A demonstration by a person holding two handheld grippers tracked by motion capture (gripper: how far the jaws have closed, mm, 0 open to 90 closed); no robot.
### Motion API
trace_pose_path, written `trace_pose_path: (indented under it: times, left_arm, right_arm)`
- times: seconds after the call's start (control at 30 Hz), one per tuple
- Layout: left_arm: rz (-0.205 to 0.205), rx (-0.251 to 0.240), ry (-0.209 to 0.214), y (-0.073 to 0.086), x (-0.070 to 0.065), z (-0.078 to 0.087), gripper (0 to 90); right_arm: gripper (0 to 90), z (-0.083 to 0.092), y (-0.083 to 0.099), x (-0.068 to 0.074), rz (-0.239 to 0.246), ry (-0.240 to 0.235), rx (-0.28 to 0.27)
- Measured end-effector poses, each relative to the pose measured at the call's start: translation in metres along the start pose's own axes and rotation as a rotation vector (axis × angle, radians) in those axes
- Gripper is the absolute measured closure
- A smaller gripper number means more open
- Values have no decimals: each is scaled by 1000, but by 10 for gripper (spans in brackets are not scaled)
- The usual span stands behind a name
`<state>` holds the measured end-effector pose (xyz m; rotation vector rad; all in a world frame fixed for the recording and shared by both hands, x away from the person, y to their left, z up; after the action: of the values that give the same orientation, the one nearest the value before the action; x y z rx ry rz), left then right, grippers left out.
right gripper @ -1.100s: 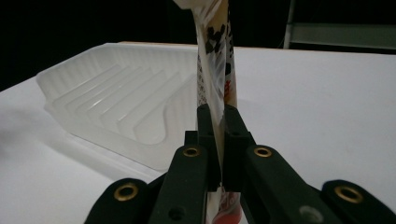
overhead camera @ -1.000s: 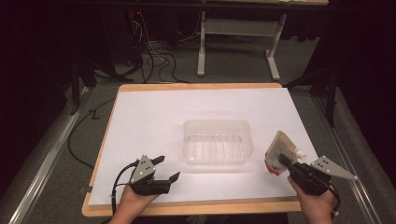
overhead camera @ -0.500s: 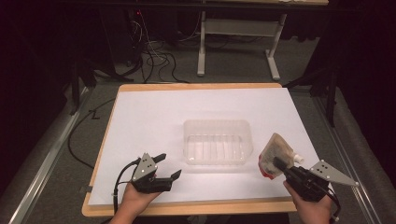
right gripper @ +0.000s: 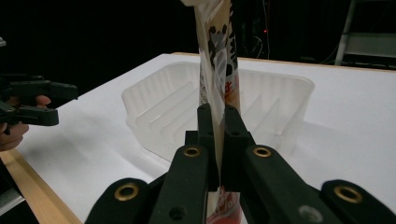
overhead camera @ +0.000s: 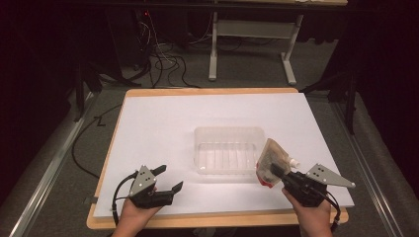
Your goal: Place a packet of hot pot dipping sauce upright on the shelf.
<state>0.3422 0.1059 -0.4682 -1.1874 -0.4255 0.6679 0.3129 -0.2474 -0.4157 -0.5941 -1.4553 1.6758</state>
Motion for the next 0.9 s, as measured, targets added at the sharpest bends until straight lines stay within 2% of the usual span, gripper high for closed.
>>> trace_pose_path:
  times: [0.4, 0.8, 0.9]
  left_arm:
    - [15, 0, -32, 5, 6, 13, 212]
    - [11, 2, -26, 6, 6, 14, 212]
    - [11, 1, -24, 5, 5, 14, 212]
  right_arm:
    - [900, -23, 2, 7, -9, -22, 24]
    - [900, -39, 4, 0, -20, 28, 52]
    - [900, -43, 4, -2, -26, 28, 59]
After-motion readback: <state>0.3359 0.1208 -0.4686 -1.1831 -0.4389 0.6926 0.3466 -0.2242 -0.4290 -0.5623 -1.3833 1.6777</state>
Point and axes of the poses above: each handheld gripper's, and its own axes: z roughly backward along the jaws, y roughly out of its underside, x roughly to its left, the point moved 7 cm from there along -z, roughly forward along the jaws, and after that the axes turned 4 degrees about -x, right-handed, at the moved point
